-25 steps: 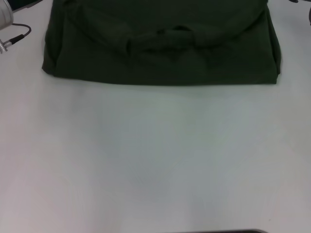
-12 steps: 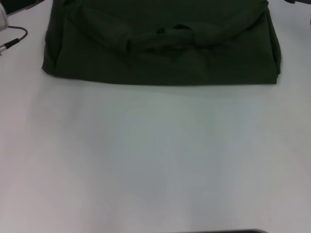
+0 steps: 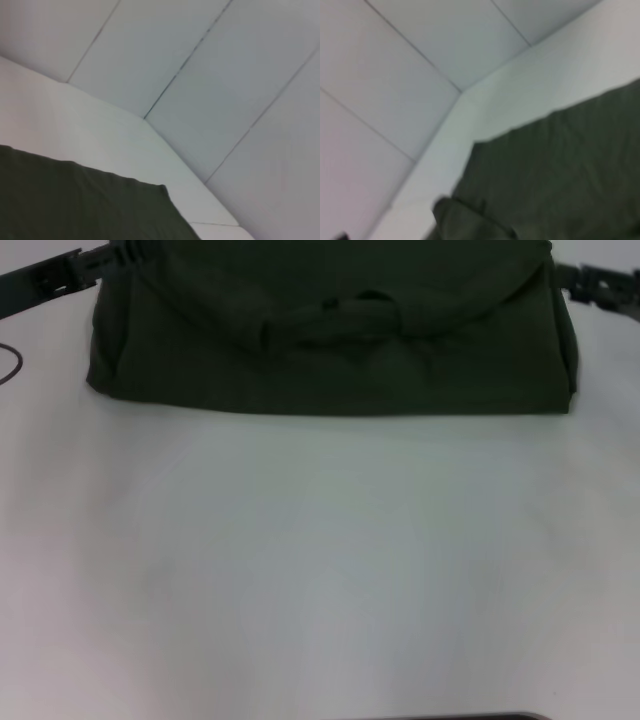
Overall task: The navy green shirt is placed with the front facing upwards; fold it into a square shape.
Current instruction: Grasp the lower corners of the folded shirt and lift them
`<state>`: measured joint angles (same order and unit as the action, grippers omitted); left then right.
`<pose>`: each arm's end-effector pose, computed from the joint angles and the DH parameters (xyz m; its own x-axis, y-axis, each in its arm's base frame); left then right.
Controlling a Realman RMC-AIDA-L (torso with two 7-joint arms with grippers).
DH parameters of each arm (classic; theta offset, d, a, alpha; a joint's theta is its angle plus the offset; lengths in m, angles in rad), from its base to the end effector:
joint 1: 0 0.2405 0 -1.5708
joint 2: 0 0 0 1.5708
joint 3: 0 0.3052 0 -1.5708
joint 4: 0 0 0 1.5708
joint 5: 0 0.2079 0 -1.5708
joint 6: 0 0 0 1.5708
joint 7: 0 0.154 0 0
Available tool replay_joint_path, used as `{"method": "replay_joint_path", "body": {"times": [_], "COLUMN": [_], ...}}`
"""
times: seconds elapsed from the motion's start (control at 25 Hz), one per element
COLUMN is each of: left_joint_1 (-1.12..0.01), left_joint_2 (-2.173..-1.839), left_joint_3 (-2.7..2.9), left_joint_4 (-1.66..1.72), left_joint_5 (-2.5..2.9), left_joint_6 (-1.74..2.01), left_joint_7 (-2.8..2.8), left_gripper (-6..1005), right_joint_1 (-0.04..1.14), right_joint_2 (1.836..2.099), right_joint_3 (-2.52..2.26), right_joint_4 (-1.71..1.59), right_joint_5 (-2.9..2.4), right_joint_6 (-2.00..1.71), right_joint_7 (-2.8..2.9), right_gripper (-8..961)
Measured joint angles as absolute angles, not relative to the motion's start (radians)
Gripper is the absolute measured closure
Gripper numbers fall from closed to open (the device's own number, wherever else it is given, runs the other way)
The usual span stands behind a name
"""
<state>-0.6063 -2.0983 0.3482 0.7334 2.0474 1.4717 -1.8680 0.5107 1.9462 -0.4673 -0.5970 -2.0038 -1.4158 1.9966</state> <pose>-0.2946 0.4003 0.0185 0.3733 0.5606 0.7392 0.8453 -0.5339 -0.0220 0.3573 0.3815 0.0516 0.2425 -0.6789 -0.6931 -0.9388 -0.3443 0.0087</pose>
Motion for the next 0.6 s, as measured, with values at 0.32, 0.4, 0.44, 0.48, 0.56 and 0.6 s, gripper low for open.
{"method": "replay_joint_path", "body": {"times": [0.32, 0.4, 0.44, 0.48, 0.56, 0.6], "left_joint_1": [-0.554, -0.55, -0.549, -0.547, -0.544, -0.543], "left_joint_2": [-2.111, -2.112, -2.113, -2.113, -2.116, -2.117], "left_joint_3": [0.356, 0.357, 0.357, 0.357, 0.357, 0.358], "left_joint_4": [0.742, 0.74, 0.738, 0.738, 0.736, 0.735], "left_joint_5": [2.027, 2.028, 2.028, 2.029, 2.029, 2.028], "left_joint_6": [1.544, 1.551, 1.554, 1.555, 1.555, 1.554], "left_joint_7": [-1.837, -1.831, -1.827, -1.826, -1.82, -1.818], "left_gripper": [79, 79, 79, 79, 79, 79], "right_joint_1": [0.447, 0.441, 0.441, 0.441, 0.445, 0.449], "right_joint_2": [1.87, 1.864, 1.863, 1.863, 1.866, 1.87], "right_joint_3": [-0.467, -0.466, -0.465, -0.463, -0.464, -0.467], "right_joint_4": [-0.61, -0.625, -0.632, -0.637, -0.643, -0.643], "right_joint_5": [-2.103, -2.129, -2.143, -2.154, -2.164, -2.164], "right_joint_6": [-1.452, -1.452, -1.452, -1.45, -1.448, -1.446], "right_joint_7": [2.071, 2.104, 2.119, 2.13, 2.144, 2.147], "right_gripper": [250, 251, 251, 252, 253, 253]}}
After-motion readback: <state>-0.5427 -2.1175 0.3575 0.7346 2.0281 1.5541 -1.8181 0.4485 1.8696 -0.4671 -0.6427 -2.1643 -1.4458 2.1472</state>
